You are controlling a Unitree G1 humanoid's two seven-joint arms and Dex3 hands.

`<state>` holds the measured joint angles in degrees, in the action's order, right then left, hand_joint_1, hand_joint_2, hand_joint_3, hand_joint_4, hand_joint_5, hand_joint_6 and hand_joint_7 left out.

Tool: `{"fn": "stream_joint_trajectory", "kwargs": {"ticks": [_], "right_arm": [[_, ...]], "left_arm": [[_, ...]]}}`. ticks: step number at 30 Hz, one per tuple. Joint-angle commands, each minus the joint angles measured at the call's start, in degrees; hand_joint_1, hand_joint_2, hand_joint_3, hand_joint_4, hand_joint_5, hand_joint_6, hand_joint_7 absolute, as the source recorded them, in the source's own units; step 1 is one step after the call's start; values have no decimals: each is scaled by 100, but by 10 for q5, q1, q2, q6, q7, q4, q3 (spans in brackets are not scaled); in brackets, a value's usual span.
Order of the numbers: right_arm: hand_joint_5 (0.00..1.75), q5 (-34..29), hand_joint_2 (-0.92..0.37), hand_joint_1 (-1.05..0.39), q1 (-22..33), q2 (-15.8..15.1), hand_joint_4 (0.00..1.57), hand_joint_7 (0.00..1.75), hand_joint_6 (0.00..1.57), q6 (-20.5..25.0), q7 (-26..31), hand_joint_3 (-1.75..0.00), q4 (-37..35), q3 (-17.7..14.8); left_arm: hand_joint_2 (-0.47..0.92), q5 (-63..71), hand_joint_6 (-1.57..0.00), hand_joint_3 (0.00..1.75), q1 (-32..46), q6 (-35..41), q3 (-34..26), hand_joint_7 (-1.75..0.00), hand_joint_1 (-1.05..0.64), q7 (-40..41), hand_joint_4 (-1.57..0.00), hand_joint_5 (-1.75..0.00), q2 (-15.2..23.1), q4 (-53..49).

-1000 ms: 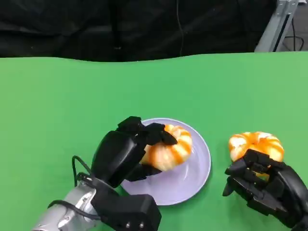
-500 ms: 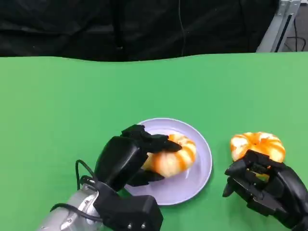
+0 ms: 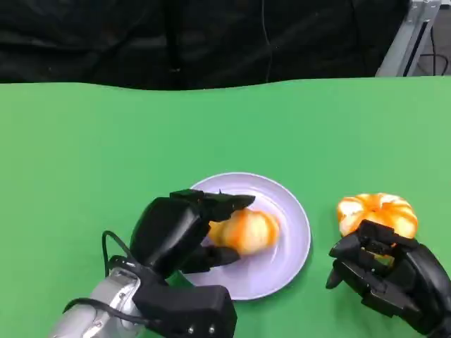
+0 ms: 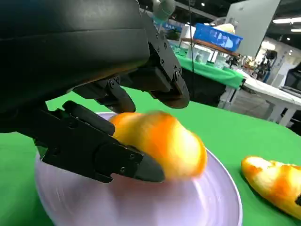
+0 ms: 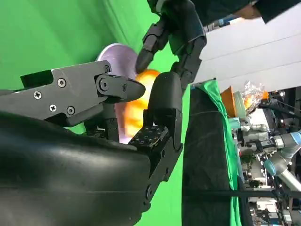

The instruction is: Grasp the bread from the table and place it into the plate.

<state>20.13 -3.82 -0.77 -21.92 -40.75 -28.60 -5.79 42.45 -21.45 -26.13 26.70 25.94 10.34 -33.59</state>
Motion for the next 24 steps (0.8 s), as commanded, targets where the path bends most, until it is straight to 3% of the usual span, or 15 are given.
{"fn": "stream_joint_trajectory", "kwargs": {"ticks": [1,7,12,16,24], "right_arm": [[162,12,-86,-7,-5,-7,56,108,66,3,-10,-46,0,-5],[162,21,-92,-9,1,-4,54,89,71,35,-5,-31,17,-6],[159,15,-92,-8,4,-4,56,81,74,38,0,-29,25,-5],[167,3,-90,-6,1,-6,57,109,69,17,1,-36,13,-5],[160,-6,-88,-7,-1,-7,55,111,66,-6,2,-40,2,-4]], "left_arm": [[92,-18,-50,37,6,-3,-13,0,-83,-20,-57,-1,15,17],[92,-40,-38,43,10,-11,-18,0,-100,-61,-41,0,27,29],[92,-56,-35,44,19,-11,-27,0,-104,-83,-38,0,30,44],[92,-82,-36,45,37,-29,-47,0,-102,-81,-41,-1,31,59],[92,-129,-39,42,71,-83,-94,-1,-94,-74,-48,-3,32,80]]}}
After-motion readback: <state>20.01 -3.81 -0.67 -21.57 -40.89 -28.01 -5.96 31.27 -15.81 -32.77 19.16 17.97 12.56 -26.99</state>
